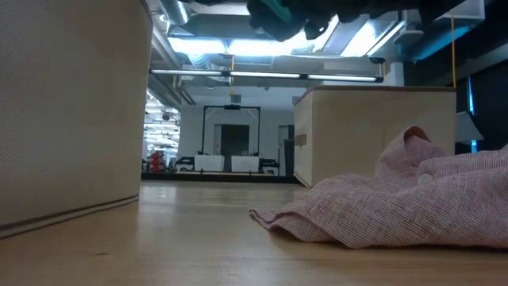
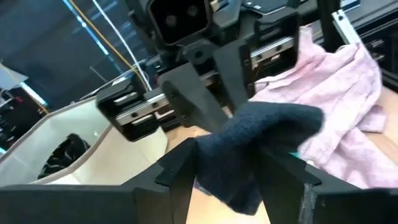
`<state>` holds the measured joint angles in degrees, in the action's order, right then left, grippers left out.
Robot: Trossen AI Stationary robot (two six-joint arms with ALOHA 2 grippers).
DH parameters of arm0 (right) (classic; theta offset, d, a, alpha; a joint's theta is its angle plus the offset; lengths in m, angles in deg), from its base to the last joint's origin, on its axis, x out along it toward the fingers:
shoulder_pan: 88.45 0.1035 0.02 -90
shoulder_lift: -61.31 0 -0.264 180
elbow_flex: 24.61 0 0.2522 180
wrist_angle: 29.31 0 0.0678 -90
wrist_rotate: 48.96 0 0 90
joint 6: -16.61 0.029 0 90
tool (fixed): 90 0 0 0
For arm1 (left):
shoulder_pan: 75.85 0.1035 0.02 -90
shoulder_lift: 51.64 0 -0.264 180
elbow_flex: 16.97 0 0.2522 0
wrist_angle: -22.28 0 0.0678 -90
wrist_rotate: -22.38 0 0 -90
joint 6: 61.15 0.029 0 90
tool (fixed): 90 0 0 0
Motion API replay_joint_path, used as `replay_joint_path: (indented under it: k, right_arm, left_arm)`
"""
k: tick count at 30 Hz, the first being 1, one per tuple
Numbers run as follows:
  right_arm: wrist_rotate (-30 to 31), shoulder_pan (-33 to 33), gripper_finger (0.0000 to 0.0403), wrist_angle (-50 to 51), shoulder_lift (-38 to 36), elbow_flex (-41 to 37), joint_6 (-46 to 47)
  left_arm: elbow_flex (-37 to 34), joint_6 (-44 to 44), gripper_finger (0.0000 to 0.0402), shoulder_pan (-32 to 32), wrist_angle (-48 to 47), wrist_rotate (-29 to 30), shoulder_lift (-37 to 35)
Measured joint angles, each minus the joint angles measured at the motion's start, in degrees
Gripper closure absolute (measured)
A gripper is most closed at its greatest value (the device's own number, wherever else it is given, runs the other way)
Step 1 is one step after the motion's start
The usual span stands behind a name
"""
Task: Sort clothes
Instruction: Put the blue sock into the bottom laundry organizer
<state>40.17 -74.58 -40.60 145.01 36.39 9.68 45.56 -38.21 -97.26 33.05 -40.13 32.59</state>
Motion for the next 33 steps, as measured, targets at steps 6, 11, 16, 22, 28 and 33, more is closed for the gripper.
replay_joint_path:
  k: [6,11,16,22,28,33]
  right_arm:
    - [0.2,0.0,0.0379,-1.7,0.0,0.0,0.4]
    - [0.5,0.0,0.0378,-1.7,0.0,0.0,2.7]
    - [1.3,0.0,0.0324,-1.5,-0.2,0.0,8.4]
    - [1.3,0.0,0.0213,7.5,-4.4,0.0,10.7]
    - [1.3,0.0,0.0157,16.8,-8.9,0.0,14.9]
    - [1.2,0.0,0.0146,19.7,-9.3,0.0,17.2]
  left_arm:
    - [0.0,0.0,0.0327,-0.1,-0.4,-1.6,0.0]
    - [0.0,0.0,0.0392,-0.3,-0.6,-1.9,-0.1]
    - [0.0,-1.8,0.0393,-1.0,-0.9,-1.4,-0.4]
    - [0.0,-2.2,0.0394,-4.8,-1.5,1.6,-4.4]
    - [1.3,-8.6,0.0398,-10.6,-9.2,3.2,-14.5]
    - [5.8,-21.2,0.0399,-15.8,-26.9,2.5,-22.9]
